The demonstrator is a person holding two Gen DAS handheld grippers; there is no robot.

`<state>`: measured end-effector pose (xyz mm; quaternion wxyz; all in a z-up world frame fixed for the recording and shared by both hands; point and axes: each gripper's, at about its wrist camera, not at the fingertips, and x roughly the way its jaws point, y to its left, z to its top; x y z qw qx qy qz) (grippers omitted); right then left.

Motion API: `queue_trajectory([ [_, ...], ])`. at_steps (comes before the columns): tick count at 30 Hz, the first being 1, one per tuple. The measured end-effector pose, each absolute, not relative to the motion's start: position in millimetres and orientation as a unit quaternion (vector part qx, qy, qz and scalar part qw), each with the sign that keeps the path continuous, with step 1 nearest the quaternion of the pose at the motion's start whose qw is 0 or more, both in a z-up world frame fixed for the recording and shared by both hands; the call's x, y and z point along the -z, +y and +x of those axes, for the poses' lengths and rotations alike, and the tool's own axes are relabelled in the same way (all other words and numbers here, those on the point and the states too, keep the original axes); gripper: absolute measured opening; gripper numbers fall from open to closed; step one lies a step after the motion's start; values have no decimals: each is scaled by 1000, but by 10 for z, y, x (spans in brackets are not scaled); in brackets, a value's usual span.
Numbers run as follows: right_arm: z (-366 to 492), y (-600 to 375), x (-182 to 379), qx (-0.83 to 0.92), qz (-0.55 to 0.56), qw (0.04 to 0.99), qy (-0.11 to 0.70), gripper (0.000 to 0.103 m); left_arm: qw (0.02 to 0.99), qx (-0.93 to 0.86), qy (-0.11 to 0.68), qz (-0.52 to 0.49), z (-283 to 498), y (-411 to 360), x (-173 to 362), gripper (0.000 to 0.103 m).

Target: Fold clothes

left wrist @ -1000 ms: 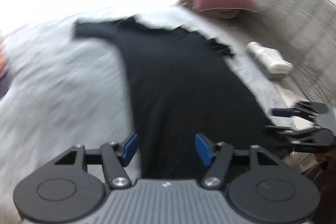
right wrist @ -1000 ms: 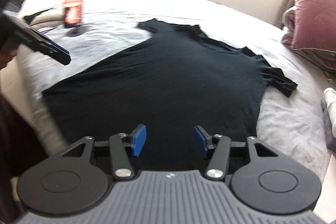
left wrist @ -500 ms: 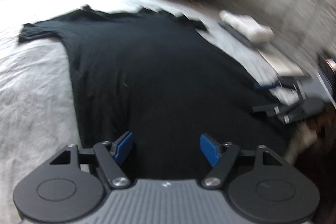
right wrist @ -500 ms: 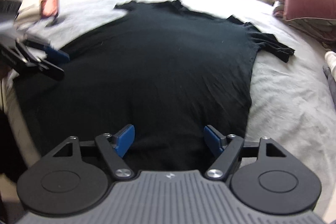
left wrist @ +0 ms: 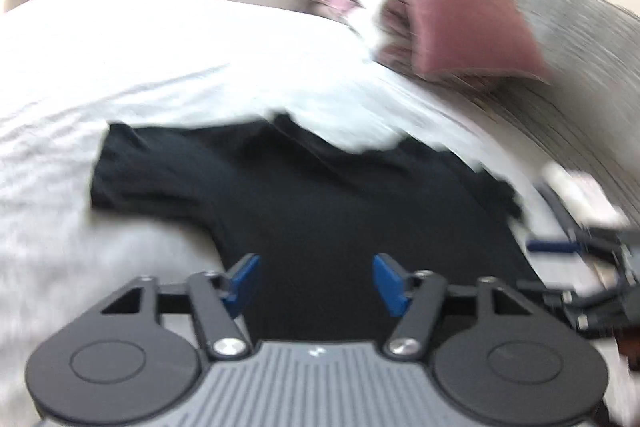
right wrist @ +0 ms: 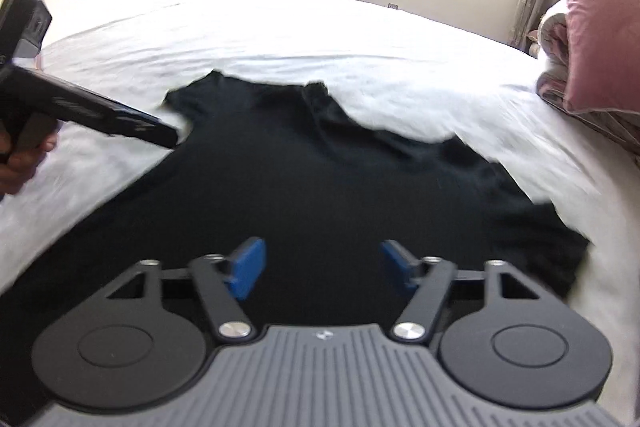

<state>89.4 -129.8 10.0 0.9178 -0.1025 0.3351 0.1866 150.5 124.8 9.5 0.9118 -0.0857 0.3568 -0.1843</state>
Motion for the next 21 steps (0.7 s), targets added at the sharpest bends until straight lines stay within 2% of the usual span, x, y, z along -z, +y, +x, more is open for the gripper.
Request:
queue_trajectory([
  [1,1052,-1257,-86,-185,-96,919,335,50,915,168,356,-89,1663,1233,-81,48],
  [3,1349,-1162,-52,-182,-85,921,332,40,920,144,350,-98,1953,1215,-41,46],
  [4,1483,-1116,-43,-183,-80,923,329,39,923,135,346,-105,2089,1211,-14,46],
  [9,2058,-839,47,-181,-76,927,320,38,919,101,340,-169,2666,1285,285,43],
  [11,2225,-717,70,-180,-90,927,317,37,921,90,330,-186,2794,1356,449,39],
  [13,2338,-595,86,-181,-126,926,306,32,924,98,304,-209,2799,1457,552,32],
  [21,2778,-58,290,-192,-234,916,263,31,920,74,291,-251,2824,1630,552,31],
])
